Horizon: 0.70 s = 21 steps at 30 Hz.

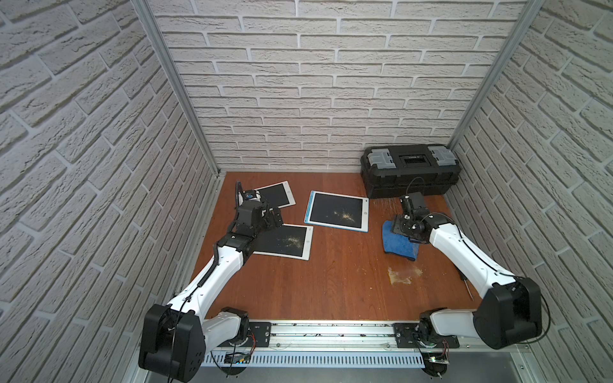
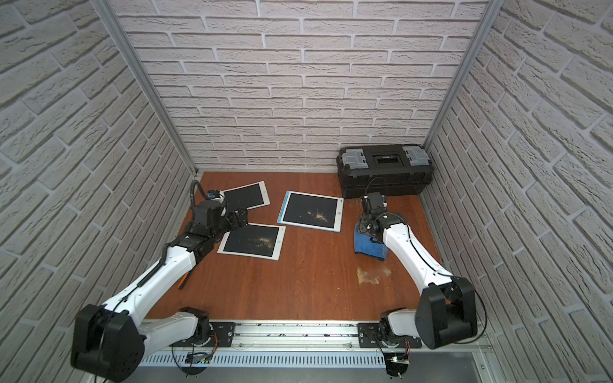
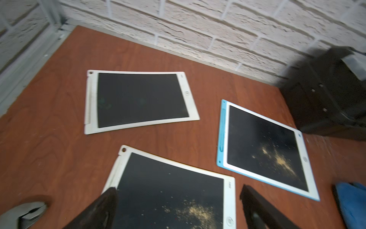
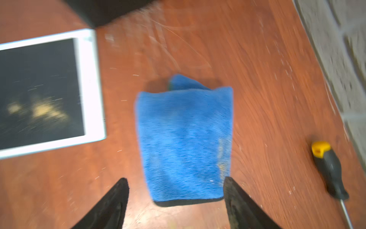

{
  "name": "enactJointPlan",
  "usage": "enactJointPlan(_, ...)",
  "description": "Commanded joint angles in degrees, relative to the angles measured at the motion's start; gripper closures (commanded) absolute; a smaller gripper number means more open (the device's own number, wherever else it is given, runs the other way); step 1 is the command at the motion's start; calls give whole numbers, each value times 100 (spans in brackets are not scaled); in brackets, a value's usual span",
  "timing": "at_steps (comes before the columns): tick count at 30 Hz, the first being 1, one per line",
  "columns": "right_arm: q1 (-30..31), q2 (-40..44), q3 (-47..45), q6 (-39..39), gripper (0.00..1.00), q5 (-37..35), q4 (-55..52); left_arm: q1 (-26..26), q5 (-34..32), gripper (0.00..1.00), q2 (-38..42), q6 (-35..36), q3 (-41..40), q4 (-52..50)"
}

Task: Wipe the drawing tablet
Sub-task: Place the cleaning item at the center of the board, then move the drawing tablet to the center of the board.

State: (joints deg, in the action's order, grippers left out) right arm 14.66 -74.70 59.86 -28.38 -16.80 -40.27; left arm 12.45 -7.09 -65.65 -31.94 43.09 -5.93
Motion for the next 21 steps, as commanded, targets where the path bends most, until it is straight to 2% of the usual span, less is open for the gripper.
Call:
enactJointPlan(1, 783, 115, -7, 445, 26, 208, 418, -375, -41, 5, -129, -265, -286, 498)
enactJointPlan(9, 1489, -1561, 298, 108, 32, 2070, 1344, -942, 374, 10, -877, -152, -428, 1189)
enactJointPlan(15, 1993, -2812, 1030, -270, 33, 2434, 1697, -1275, 803, 10, -1562, -297, -403, 1645)
enactJointPlan(21, 2113, -3475, 1653, -404, 33, 2445, 1627, -1524, 1196, 10, -2323, -301, -159, 1832)
